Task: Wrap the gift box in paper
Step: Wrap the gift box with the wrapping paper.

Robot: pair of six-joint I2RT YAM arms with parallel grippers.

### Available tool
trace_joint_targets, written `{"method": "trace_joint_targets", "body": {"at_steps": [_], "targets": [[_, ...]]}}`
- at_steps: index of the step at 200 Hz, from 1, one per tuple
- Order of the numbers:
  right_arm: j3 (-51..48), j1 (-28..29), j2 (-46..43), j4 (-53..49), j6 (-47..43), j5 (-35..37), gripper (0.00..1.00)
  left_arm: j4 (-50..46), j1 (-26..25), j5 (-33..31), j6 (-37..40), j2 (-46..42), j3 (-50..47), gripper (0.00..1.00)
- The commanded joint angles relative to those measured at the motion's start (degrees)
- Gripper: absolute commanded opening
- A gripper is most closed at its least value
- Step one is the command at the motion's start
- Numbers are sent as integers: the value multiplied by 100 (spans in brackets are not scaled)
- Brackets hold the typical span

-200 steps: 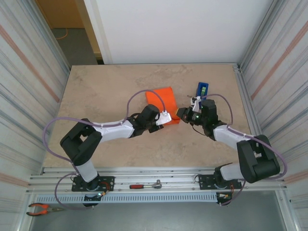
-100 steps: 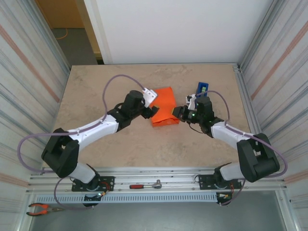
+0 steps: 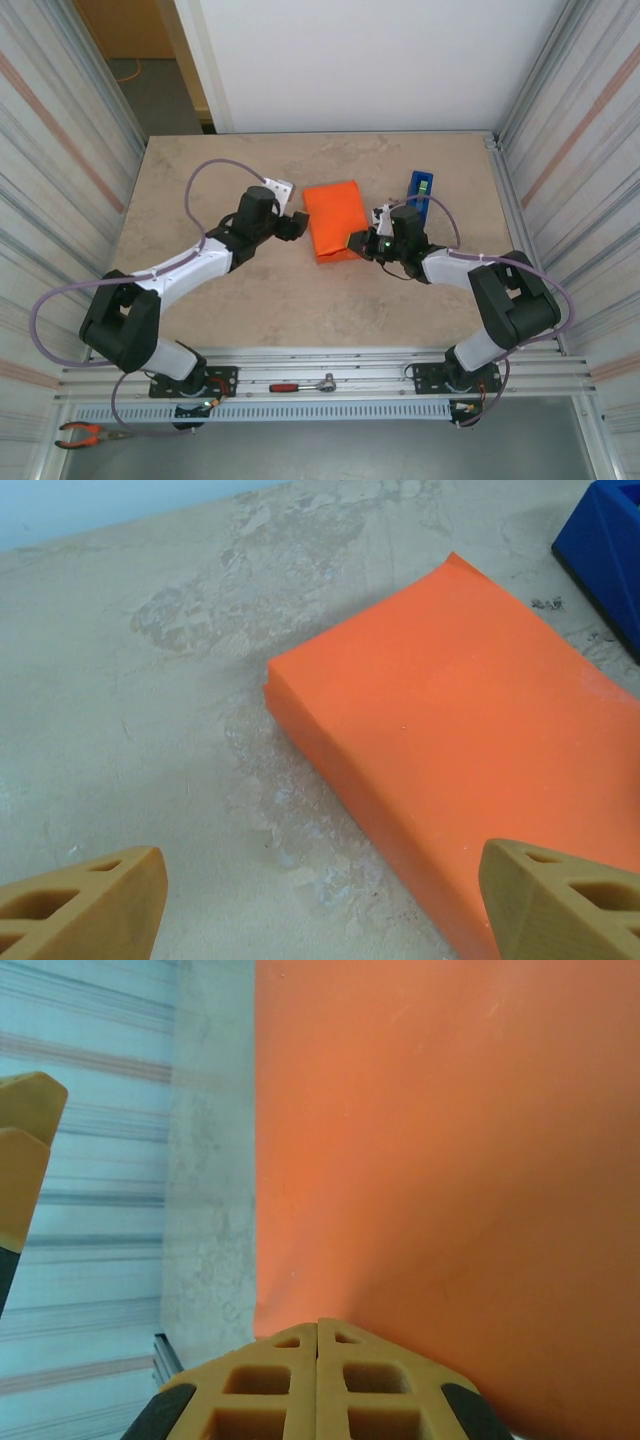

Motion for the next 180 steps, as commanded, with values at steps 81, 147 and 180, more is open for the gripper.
{"method": "trace_joint_targets", "body": {"at_steps": [81,147,180], "targets": [[673,-309,-510,-685,-162,-211,8,175,390,464,-570,21,235,85],[299,8,-62,-188,-31,-72,7,82,467,666,-648,434,704,88],[52,83,159,83,0,16,6,86,548,698,-739,616,919,88]]}}
